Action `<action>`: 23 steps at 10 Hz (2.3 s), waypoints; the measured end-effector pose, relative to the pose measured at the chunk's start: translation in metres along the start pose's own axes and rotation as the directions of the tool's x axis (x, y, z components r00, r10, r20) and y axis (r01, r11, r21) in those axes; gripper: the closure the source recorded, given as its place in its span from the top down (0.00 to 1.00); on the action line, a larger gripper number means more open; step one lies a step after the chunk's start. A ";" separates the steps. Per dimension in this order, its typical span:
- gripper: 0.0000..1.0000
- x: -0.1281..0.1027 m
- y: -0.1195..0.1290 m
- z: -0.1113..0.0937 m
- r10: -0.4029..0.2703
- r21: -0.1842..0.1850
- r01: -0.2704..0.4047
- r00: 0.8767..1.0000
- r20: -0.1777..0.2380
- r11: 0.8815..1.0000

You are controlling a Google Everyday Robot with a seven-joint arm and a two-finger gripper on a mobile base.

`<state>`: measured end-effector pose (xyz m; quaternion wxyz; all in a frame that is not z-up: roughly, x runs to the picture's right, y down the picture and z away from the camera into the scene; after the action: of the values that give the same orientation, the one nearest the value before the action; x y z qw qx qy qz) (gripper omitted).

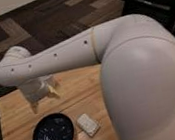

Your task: Move the arm in a circular motion

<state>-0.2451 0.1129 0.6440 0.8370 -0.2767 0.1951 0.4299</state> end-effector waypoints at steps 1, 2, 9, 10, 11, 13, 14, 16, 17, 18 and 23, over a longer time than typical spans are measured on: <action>0.65 -0.015 0.015 -0.003 -0.082 0.011 0.082 0.997 0.001 0.997; 0.65 -0.037 0.028 -0.005 -0.173 0.032 0.172 0.985 0.004 0.984; 0.65 -0.194 -0.046 -0.003 -0.281 0.181 0.260 0.954 0.100 0.948; 0.65 -0.208 -0.083 -0.001 -0.231 0.194 0.206 0.966 0.115 0.959; 0.65 -0.213 -0.116 -0.001 -0.180 0.204 0.152 0.975 0.127 0.967; 0.65 -0.206 -0.190 -0.002 -0.056 0.224 0.025 0.989 0.135 0.974; 0.65 -0.195 -0.221 -0.002 0.005 0.230 -0.036 0.991 0.135 0.973; 0.65 -0.147 -0.296 -0.009 0.158 0.245 -0.189 0.977 0.140 0.951; 0.65 -0.114 -0.326 -0.014 0.231 0.250 -0.261 0.962 0.145 0.932; 0.65 -0.082 -0.347 -0.016 0.293 0.247 -0.322 0.945 0.147 0.914; 0.65 0.098 -0.315 -0.024 0.469 0.211 -0.479 0.878 0.096 0.852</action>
<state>0.0679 0.0069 0.6633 0.7352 -0.1132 0.2881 0.6030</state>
